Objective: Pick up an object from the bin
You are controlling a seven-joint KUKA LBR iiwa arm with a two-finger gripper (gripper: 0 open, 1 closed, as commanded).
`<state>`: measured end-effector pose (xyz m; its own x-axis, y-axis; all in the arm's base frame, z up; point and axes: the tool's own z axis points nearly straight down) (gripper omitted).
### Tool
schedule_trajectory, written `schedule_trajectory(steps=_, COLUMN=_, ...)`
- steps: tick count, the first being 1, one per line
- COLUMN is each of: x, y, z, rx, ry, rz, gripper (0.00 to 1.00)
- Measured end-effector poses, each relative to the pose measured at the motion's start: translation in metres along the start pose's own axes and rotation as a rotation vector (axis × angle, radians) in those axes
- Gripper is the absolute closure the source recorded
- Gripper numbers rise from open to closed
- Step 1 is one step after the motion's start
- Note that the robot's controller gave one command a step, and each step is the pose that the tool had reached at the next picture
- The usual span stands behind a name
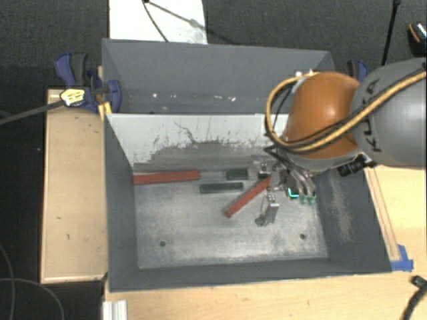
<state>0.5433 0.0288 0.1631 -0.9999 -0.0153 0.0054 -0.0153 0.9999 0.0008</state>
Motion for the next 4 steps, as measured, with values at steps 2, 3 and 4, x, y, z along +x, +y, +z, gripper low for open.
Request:
schedule_trajectory(steps=2, x=-0.041, y=0.022, z=0.095, rx=-0.002, ry=-0.008, rz=-0.076, gripper=0.00)
schedule_trajectory(steps=3, x=-0.043, y=0.020, z=0.089, rx=-0.001, ry=-0.012, rz=-0.072, gripper=1.00)
schedule_trajectory(steps=4, x=-0.047, y=0.034, z=-0.061, rx=0.002, ry=-0.017, rz=-0.289, gripper=1.00)
